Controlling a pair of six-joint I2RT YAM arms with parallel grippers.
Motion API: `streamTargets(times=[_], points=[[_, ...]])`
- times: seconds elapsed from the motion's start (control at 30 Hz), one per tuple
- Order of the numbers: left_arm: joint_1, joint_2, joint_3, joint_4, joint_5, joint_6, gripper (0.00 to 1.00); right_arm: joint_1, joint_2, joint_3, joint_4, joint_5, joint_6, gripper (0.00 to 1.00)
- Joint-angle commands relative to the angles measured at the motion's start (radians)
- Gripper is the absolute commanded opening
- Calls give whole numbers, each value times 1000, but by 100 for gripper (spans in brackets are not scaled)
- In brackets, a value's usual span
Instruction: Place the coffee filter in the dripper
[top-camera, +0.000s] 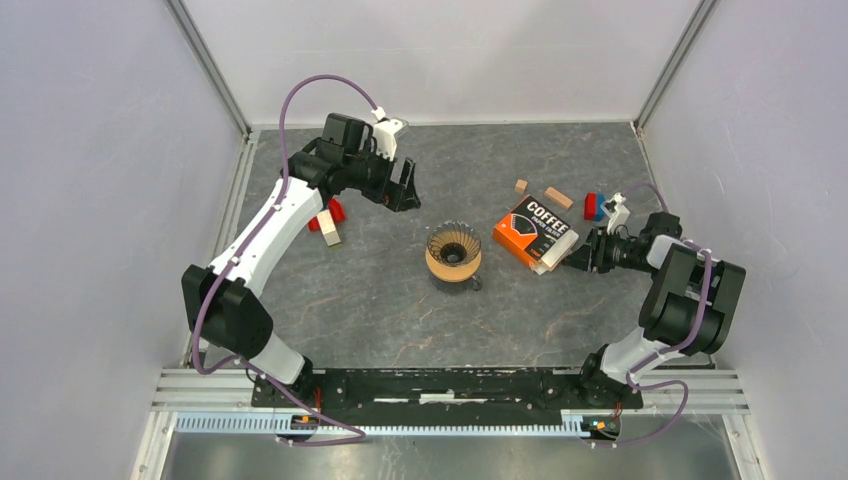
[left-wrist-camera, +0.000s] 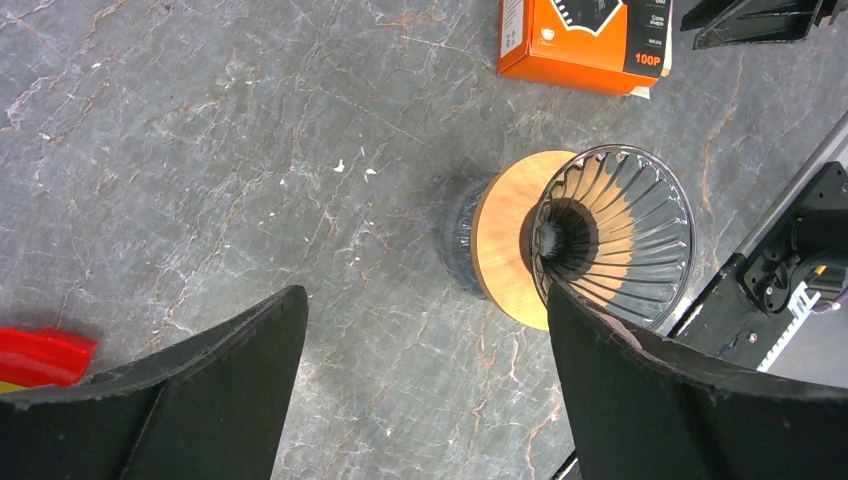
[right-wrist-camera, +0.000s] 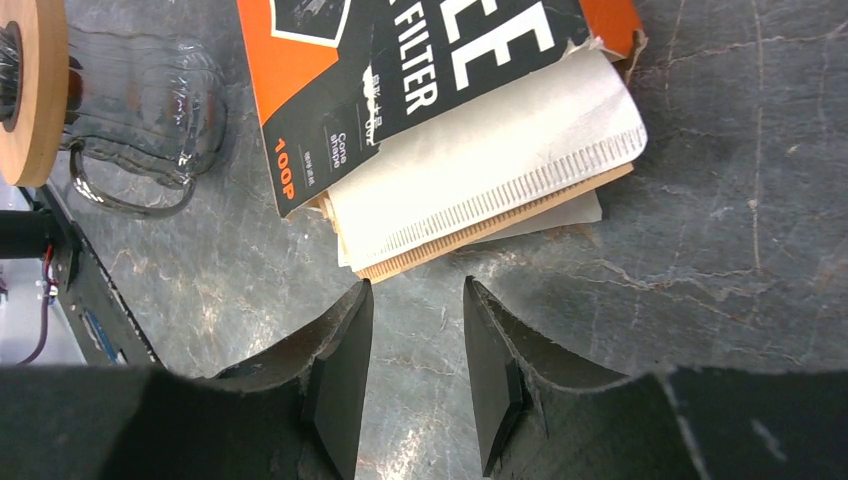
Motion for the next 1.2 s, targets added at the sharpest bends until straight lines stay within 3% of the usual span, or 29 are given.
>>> streamTargets(times=[0.0,0.8,1.17], points=[[-1,7,35,8,16,-2,95,5,-12,-3,-23,-56,-24,45],[-2,19,31,6,14,3,96,54,16,-15,53,-60,63,41],[-2,16,26,6,15,6,96,51,16,-44,140,-65,182,41]])
